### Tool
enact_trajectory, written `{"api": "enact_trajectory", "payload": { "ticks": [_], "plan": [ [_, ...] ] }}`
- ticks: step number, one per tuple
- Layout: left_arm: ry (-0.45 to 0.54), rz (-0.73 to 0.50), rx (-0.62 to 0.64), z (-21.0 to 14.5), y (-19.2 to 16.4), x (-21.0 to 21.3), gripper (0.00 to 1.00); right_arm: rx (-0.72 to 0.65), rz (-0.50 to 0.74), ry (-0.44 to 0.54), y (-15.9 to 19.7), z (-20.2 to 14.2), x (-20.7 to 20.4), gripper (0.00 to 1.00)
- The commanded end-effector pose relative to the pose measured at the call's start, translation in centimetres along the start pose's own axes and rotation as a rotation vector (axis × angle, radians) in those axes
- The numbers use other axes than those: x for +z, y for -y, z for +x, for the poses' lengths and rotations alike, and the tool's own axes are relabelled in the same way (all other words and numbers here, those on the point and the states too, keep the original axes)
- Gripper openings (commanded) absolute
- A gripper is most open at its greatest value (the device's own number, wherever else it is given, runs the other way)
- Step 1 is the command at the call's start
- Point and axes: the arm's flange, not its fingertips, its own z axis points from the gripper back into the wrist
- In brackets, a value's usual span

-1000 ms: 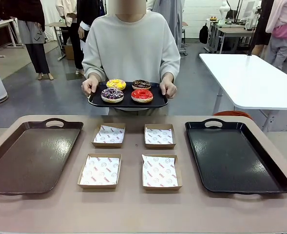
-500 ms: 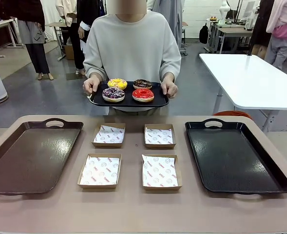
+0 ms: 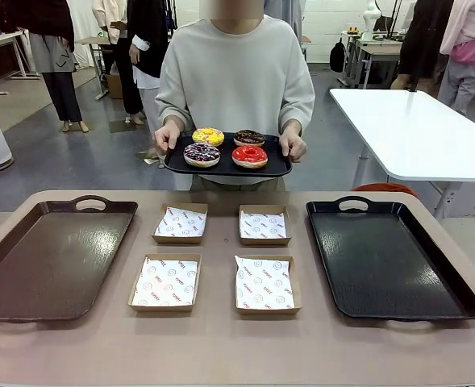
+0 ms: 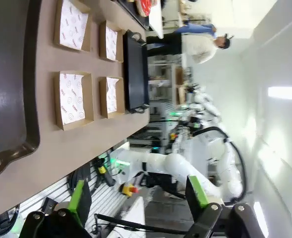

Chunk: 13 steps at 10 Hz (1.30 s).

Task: Individually package the donuts and arrange them on the tray.
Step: Pick up one Paper togo box.

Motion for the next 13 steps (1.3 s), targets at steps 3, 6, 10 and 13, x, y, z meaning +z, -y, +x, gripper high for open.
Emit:
{"api": "enact_trajectory", "payload": {
  "ticks": [3,6,10,13],
  "plan": [
    [-0.047,0.465,-0.035,3.8,10.6,-8.4,1.0,0.021,0.019,0.009,0.0,0.1,0.0,1.0],
    [-0.045,0.819,-0.021,5.4,10.9,-17.4,1.0,0.021,0.019,0.009,0.0,0.1,0.0,1.0],
    [-0.077,0.993,-0.008,5.7,6.6,-26.0,1.0,0.021,0.019,0.009,0.0,0.1,0.0,1.0],
    [-0.107,1.071,0.004,5.7,2.0,-30.9,1.0,0.021,0.019,0.009,0.0,0.1,0.0,1.0]
  ]
}}
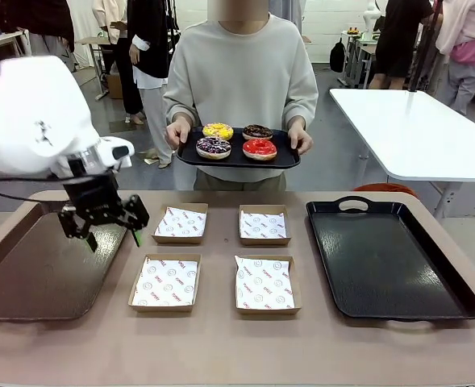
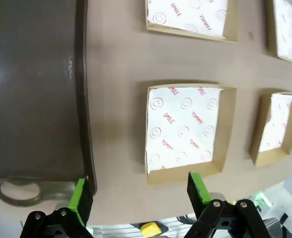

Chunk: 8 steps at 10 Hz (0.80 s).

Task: Individually package the donuts and arrange them on the tray.
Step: Pick up one Paper togo box.

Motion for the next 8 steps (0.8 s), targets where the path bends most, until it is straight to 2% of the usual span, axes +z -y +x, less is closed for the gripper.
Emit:
{"api": "enact_trajectory", "payload": {
  "ticks": [1,5,7,8],
  "plan": [
    [0.011,0.056,0.013,0.6,1.5,-2.7,1.0,0.02,0.02,0.008,0.0,0.1,-0.1,1.0],
    [0.013,0.112,-0.024,0.4,4.1,-6.9,1.0,0.02,0.02,0.008,0.0,0.1,-0.1,1.0],
    [0.029,0.096,-0.041,0.4,4.4,-7.3,1.0,0.02,0.02,0.008,0.0,0.1,-0.1,1.0],
    [-0.01,0.092,-0.051,-0.1,3.6,-7.1,1.0,0.02,0.02,0.008,0.0,0.1,-0.1,1.0]
  ]
}}
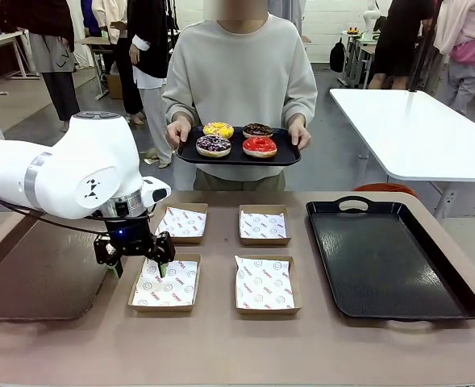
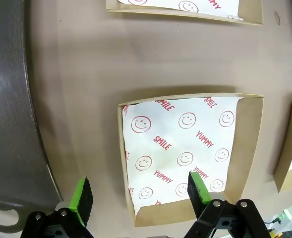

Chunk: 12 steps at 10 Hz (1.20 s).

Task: Individually package the donuts and arrange them on the tray.
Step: Pick up one Paper togo box.

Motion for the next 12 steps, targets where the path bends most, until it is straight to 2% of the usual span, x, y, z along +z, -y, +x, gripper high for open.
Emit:
{"api": "enact_trajectory", "payload": {
  "ticks": [1,5,9,12],
  "plan": [
    [-0.005,0.003,0.004,-0.1,-0.2,0.3,1.0,0.018,0.02,0.009,0.0,0.1,0.0,1.0],
    [-0.002,-0.001,0.006,0.1,-0.3,0.0,1.0,0.018,0.02,0.009,0.0,0.1,0.0,1.0],
    [0.052,0.076,-0.033,0.4,0.0,0.0,1.0,0.018,0.02,0.009,0.0,0.1,0.0,1.0],
    [0.03,0.098,-0.008,1.6,-0.3,-1.3,1.0,0.018,0.02,0.009,0.0,0.1,0.0,1.0]
  ]
}}
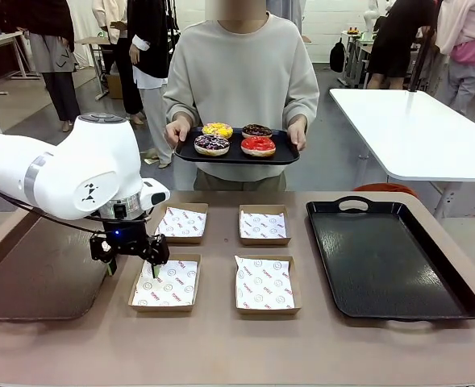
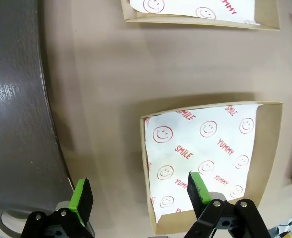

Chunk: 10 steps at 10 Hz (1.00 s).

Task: Individually package the donuts and arrange them on the tray.
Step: Pick up one Paper togo box.

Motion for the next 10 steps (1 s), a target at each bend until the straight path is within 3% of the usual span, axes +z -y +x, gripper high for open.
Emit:
{"api": "enact_trajectory", "payload": {
  "ticks": [1,3,4,5,6,8,9,10],
  "plan": [
    [0.003,0.023,0.039,1.23,0.39,-0.99,1.0,0.017,0.02,0.009,0.01,0.11,-0.04,1.0],
    [0.01,-0.003,0.047,1.46,0.41,-1.27,1.0,0.017,0.02,0.009,0.01,0.11,-0.04,1.0],
    [0.012,-0.008,0.044,1.47,0.43,-1.16,0.42,0.017,0.02,0.009,0.01,0.11,-0.04,1.0],
    [0.011,-0.008,0.045,1.43,0.39,-0.99,0.42,0.017,0.02,0.009,0.01,0.11,-0.04,1.0],
    [0.01,-0.006,0.047,1.44,0.3,-0.88,0.0,0.017,0.02,0.009,0.01,0.11,-0.04,1.0],
    [-0.001,-0.009,0.057,1.51,0.37,-0.99,0.0,0.017,0.02,0.009,0.01,0.11,-0.04,1.0],
    [-0.005,-0.011,0.058,1.55,0.38,-1.02,0.16,0.017,0.02,0.009,0.01,0.11,-0.04,1.0],
    [-0.008,-0.015,0.062,1.6,0.37,-1.02,0.07,0.017,0.02,0.009,0.01,0.11,-0.04,1.0]
  ]
}}
